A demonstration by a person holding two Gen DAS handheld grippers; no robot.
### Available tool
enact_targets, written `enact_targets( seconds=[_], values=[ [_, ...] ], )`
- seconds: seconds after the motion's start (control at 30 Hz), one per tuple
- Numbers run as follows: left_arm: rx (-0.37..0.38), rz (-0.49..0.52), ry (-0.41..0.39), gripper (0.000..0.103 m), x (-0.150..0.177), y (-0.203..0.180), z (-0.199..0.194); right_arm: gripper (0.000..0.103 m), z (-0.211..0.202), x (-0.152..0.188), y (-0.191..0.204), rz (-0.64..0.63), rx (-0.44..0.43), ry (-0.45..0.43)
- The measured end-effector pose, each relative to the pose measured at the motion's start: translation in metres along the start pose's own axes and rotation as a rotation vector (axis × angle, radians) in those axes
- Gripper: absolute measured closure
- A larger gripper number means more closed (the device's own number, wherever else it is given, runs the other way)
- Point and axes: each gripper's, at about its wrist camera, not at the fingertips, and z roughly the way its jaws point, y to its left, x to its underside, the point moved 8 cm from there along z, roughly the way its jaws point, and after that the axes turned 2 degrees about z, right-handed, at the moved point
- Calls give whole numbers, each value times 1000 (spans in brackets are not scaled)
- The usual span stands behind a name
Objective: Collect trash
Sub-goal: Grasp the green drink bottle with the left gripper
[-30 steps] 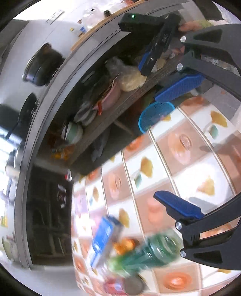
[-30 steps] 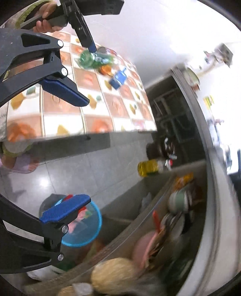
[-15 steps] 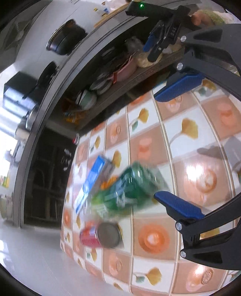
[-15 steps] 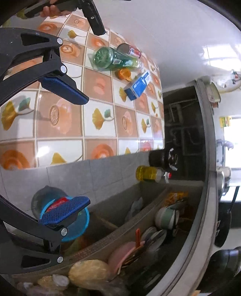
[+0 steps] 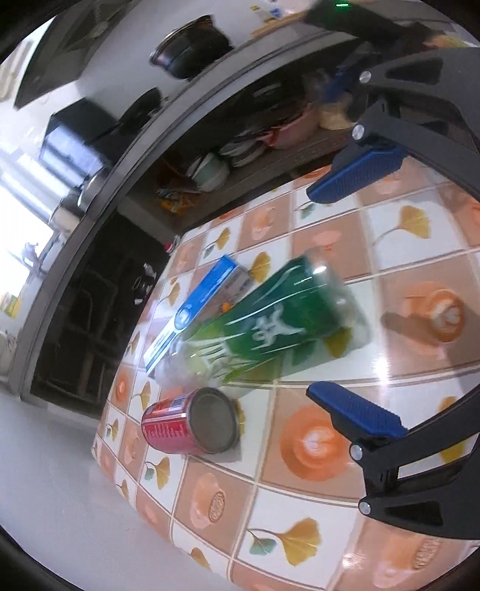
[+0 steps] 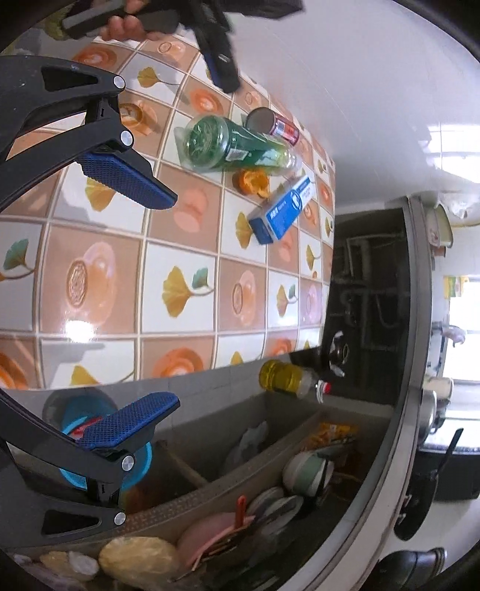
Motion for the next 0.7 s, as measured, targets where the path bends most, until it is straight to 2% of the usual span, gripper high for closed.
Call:
enact_targets(
  seconds=[0.13,0.33,0.6,0.7],
  values=[
    [-28,-80,10,8,-26,19,27,8,3,-8,9,6,-76,3],
    [-52,-112,50,11,-38,29,60,8,9,-19,16,79,-170,5],
    [-47,-204,93,34,-36,40,84,8,19,-16,26,83,-230,51],
    [-40,-218,96,37,-36,43,86,8,21,-18,26,101,-251,58]
  ],
)
